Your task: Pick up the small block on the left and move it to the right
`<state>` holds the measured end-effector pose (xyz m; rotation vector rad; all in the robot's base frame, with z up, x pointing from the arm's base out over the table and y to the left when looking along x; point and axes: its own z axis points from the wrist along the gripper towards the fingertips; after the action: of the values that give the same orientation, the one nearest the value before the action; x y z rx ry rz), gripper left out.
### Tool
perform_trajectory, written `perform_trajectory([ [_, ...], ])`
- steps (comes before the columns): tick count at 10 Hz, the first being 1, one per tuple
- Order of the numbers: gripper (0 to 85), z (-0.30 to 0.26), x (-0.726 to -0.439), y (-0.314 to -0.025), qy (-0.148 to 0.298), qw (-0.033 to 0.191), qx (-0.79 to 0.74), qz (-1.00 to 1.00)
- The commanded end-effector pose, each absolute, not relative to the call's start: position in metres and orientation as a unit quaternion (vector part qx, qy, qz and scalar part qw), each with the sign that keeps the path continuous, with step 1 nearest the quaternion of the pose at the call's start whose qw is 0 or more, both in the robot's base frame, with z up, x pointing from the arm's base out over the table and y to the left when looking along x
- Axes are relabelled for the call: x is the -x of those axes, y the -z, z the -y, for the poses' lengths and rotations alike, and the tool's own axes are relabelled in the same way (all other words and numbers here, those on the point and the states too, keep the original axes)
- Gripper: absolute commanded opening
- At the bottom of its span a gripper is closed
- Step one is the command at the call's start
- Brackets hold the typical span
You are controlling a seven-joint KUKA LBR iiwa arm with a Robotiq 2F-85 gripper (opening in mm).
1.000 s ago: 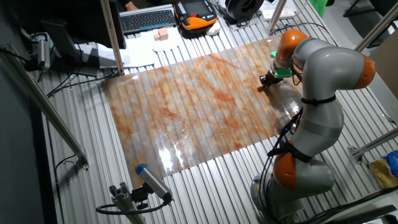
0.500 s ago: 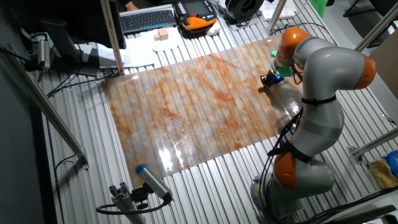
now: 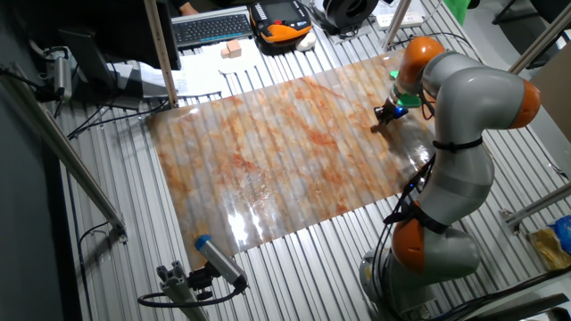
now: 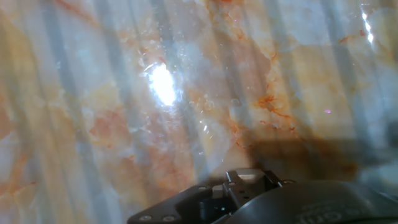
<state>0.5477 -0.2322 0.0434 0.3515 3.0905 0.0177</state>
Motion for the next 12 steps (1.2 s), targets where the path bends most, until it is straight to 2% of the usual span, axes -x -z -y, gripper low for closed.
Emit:
perform_trajectory([
  [1,0.0,0.231,-0.548,-0.045,-0.009,0.014,-0.113,-0.993],
  [12,0.0,0.197,-0.551,-0.054,-0.018,0.017,-0.122,-0.992],
])
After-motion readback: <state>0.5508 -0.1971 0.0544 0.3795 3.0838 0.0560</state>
